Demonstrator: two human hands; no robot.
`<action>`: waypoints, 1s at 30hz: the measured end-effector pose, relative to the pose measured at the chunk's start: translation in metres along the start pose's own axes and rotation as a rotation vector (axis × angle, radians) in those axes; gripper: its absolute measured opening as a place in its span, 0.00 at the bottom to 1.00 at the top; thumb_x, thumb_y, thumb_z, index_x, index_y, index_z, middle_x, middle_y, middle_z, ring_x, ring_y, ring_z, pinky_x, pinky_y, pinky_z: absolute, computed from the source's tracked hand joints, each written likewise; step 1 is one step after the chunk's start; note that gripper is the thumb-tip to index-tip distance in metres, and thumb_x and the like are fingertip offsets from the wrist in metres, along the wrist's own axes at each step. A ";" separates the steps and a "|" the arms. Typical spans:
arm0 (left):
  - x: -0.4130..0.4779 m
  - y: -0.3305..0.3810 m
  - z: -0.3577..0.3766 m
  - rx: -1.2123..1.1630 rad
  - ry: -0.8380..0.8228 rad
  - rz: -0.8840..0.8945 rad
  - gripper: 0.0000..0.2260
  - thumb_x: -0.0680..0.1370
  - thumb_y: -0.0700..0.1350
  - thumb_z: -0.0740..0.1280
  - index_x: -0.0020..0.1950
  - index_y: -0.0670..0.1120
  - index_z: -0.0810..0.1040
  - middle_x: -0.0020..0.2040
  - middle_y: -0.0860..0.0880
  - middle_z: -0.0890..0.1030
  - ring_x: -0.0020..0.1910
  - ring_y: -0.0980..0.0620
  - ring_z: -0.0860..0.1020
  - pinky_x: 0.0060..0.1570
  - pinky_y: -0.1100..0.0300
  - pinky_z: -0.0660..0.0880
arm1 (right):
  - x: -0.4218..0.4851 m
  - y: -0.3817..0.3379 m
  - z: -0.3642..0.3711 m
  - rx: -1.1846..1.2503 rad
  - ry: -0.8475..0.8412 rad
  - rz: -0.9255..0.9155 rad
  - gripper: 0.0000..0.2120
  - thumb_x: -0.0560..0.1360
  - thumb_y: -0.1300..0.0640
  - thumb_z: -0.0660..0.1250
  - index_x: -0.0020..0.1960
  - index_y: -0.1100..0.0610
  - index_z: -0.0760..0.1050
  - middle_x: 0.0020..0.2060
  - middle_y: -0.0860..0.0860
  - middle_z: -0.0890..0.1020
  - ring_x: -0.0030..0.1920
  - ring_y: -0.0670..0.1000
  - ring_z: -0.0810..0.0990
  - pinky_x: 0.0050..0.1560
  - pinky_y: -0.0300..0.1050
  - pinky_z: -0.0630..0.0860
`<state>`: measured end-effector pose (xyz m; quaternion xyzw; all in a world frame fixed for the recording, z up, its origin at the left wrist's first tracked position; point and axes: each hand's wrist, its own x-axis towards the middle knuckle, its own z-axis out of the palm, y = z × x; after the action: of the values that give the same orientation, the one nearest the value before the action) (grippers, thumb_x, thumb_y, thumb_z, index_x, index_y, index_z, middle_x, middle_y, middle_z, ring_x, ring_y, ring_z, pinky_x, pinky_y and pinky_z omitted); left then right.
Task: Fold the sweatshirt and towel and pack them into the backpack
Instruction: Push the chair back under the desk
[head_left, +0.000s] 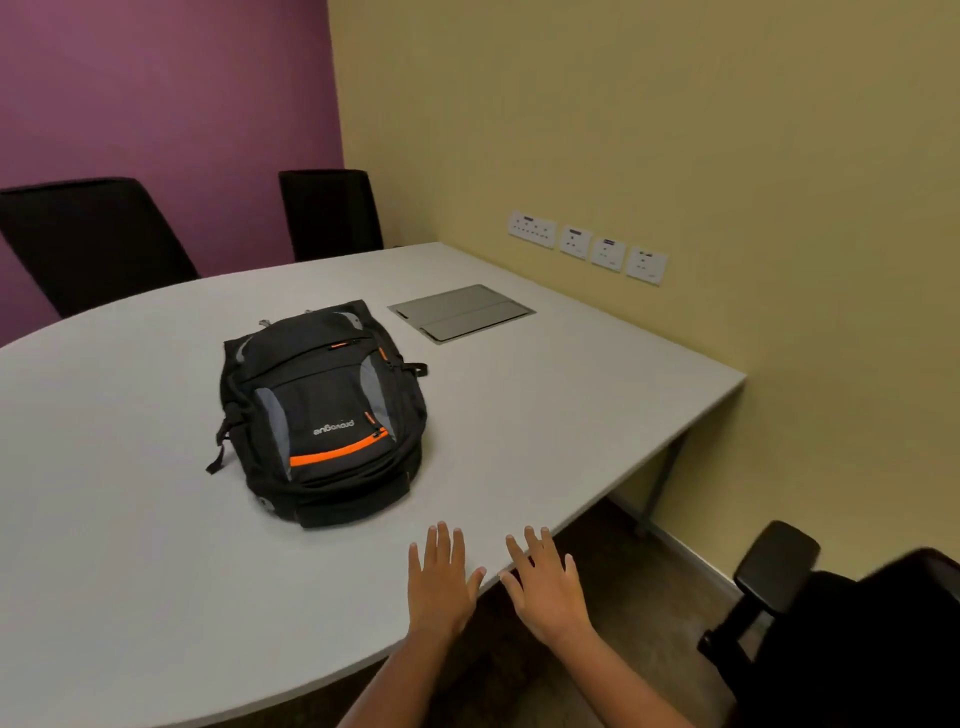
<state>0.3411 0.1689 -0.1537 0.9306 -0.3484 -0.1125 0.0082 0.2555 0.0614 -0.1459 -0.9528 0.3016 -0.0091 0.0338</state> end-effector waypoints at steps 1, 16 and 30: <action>-0.003 0.009 -0.003 -0.004 0.006 0.023 0.28 0.82 0.57 0.43 0.77 0.46 0.40 0.77 0.44 0.39 0.76 0.46 0.38 0.73 0.49 0.37 | -0.007 0.009 -0.005 0.006 0.029 0.012 0.53 0.66 0.33 0.16 0.68 0.49 0.70 0.69 0.55 0.68 0.69 0.58 0.68 0.59 0.64 0.72; -0.048 0.193 -0.052 -0.044 0.203 0.297 0.28 0.81 0.58 0.45 0.77 0.45 0.45 0.78 0.43 0.46 0.77 0.44 0.44 0.74 0.48 0.45 | -0.115 0.168 -0.103 0.014 0.099 0.206 0.61 0.53 0.32 0.09 0.75 0.50 0.53 0.75 0.55 0.55 0.76 0.57 0.50 0.71 0.60 0.57; -0.134 0.392 -0.114 -0.139 0.374 0.808 0.36 0.72 0.60 0.32 0.76 0.46 0.52 0.77 0.46 0.52 0.77 0.48 0.48 0.74 0.52 0.46 | -0.245 0.305 -0.185 0.001 0.510 0.268 0.32 0.77 0.37 0.40 0.66 0.54 0.70 0.66 0.57 0.73 0.69 0.57 0.68 0.60 0.54 0.74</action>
<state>0.0142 -0.0480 0.0215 0.7214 -0.6679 0.0469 0.1770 -0.1274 -0.0576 0.0185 -0.8712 0.4238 -0.2441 -0.0416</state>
